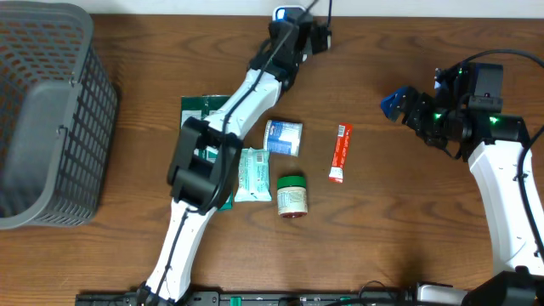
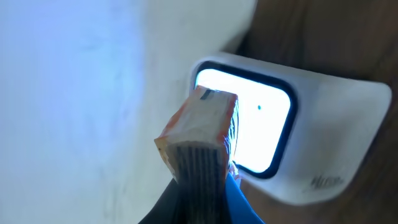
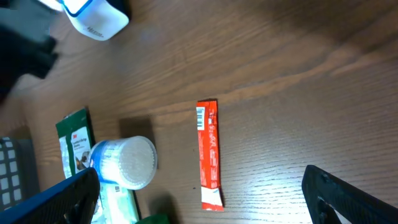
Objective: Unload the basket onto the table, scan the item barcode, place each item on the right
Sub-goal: 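Swing the left gripper to hold the pack in front of the scanner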
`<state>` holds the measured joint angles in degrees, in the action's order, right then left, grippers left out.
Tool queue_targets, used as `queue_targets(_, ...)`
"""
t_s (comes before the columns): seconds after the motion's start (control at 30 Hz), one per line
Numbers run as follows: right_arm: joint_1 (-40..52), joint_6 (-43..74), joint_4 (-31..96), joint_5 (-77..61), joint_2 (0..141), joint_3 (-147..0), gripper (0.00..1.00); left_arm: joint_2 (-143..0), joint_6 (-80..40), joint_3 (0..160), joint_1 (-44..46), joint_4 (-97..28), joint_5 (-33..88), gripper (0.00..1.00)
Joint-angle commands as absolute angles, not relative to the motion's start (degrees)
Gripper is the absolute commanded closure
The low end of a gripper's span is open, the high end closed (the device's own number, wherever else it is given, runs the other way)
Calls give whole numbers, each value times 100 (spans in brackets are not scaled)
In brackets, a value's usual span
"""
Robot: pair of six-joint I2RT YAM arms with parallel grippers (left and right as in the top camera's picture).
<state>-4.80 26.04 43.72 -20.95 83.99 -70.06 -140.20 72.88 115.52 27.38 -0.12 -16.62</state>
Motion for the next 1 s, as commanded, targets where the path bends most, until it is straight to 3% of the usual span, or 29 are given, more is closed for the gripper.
queue_targets(0.0, -482, 2521, 4377, -2060, 8401, -7043, 1, -14202, 8276, 11611, 2689, 86, -1623, 93)
queue_targets(0.57, -482, 2521, 4377, -2060, 8401, -7043, 1, -14199, 8436, 11611, 2615, 252, -1570, 93)
queue_targets(0.97, -482, 2521, 4377, -2060, 8401, -7043, 1, -14188, 7485, 11618, 2622, 333, -1468, 93)
